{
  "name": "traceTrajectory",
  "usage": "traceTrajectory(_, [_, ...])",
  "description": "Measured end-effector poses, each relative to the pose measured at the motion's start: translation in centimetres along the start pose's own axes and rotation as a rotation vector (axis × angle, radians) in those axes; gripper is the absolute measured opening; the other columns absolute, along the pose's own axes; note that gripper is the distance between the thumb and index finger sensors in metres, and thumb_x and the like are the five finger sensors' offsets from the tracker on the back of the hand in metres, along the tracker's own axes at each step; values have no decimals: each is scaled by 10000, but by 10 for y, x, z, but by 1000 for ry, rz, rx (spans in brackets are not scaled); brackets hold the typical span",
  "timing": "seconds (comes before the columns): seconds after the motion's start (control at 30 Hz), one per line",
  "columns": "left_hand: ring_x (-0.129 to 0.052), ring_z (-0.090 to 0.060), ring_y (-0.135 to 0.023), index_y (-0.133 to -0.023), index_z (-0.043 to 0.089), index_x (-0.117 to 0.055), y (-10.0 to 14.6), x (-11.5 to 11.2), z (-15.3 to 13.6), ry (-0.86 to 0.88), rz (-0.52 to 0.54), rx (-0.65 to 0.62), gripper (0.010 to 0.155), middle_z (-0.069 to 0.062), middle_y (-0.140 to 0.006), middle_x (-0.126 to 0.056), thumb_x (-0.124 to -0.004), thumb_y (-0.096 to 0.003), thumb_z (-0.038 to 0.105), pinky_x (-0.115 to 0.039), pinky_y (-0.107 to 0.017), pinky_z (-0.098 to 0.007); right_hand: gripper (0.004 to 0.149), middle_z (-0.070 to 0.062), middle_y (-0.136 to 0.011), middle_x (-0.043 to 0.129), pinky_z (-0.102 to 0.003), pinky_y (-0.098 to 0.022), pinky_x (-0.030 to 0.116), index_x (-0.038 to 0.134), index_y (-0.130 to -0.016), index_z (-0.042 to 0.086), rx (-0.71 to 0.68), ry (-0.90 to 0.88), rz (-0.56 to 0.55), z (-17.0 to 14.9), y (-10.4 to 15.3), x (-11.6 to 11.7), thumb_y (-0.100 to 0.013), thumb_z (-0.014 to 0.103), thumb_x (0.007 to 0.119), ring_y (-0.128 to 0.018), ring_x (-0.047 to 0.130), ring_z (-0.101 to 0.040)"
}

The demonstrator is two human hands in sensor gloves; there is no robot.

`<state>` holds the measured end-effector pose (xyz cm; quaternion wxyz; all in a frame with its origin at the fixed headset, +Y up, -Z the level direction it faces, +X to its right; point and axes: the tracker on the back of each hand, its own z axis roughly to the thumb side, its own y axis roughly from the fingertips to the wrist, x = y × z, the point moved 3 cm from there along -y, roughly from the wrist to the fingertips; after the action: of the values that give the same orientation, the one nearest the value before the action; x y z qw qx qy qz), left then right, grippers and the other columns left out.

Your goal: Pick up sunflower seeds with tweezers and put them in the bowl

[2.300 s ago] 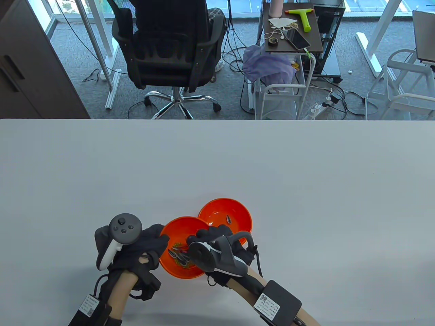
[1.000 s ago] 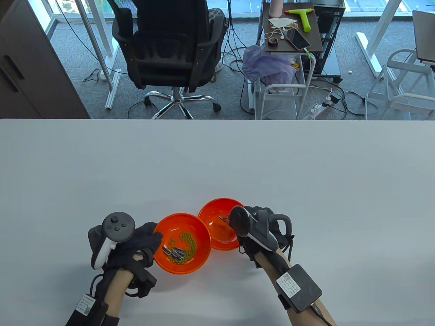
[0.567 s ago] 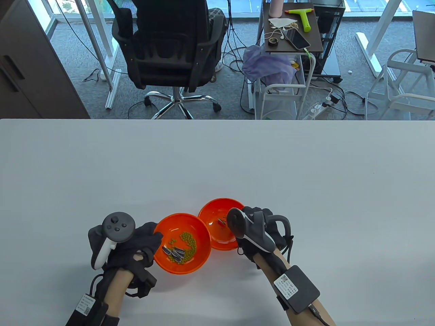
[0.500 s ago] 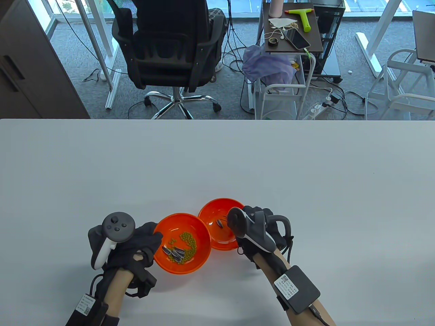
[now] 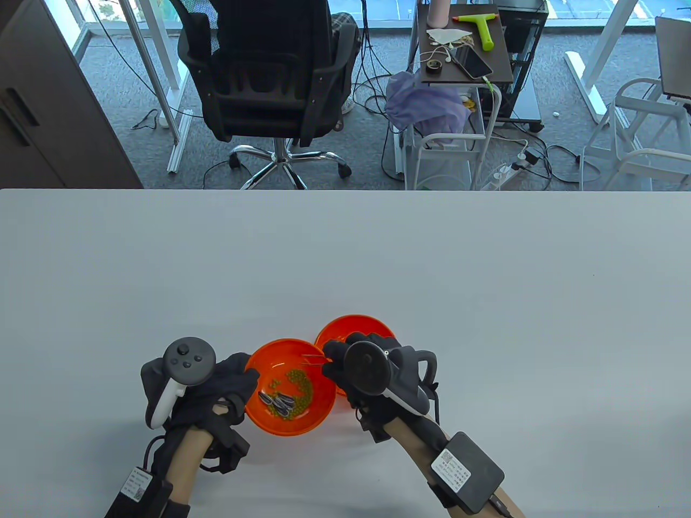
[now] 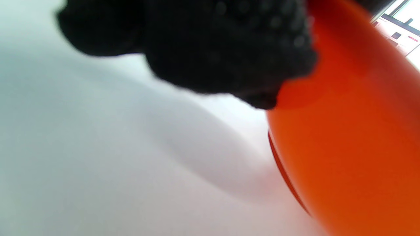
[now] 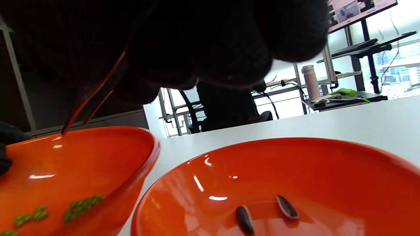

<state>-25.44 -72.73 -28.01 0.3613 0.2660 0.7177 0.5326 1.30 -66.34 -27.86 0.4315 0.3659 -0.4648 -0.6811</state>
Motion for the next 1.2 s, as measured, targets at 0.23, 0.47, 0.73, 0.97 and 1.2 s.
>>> traceTrajectory(0.23, [-1022, -109, -64, -859, 162, -861, 0, 0, 1, 1, 1, -5, 472, -38, -374, -1052, -807, -453, 396, -941, -200, -358, 433, 117, -440, 1033, -375, -407, 877, 1065, -647, 314, -87, 75, 66, 22, 7, 17, -274, 494, 937, -314, 994, -120])
traceTrajectory(0.47, [-1022, -109, -62, -858, 159, -863, 0, 0, 1, 3, 3, -10, 473, -40, -373, -1052, -808, -452, 395, -941, -198, -360, 433, 118, -405, 1032, -371, -380, 881, 1071, -636, 307, -114, 137, 116, 32, 11, 29, -275, 501, 933, -276, 991, -121])
traceTrajectory(0.73, [-1021, -111, -60, -858, 156, -863, 0, 0, 1, -6, 3, -13, 473, -43, -373, -1051, -809, -453, 394, -940, -198, -361, 426, 122, -378, 1029, -367, -363, 884, 1077, -619, 301, -136, 191, 104, 38, 15, 35, -273, 504, 933, -251, 986, -118])
traceTrajectory(0.97, [-1021, -111, -61, -859, 155, -863, 0, -1, 2, -8, 0, -12, 474, -42, -372, -1052, -809, -453, 394, -940, -198, -360, 400, 119, -334, 1032, -360, -345, 890, 1103, -567, 263, -172, 187, 61, 42, 17, 34, -257, 471, 961, -217, 979, -119])
traceTrajectory(1.2, [-1022, -109, -61, -859, 160, -862, 0, -1, 1, -3, -3, -8, 472, -40, -373, -1052, -808, -453, 395, -941, -199, -359, 398, 117, -330, 1031, -361, -344, 890, 1107, -560, 255, -158, 144, 59, 39, 15, 30, -253, 465, 966, -215, 978, -119])
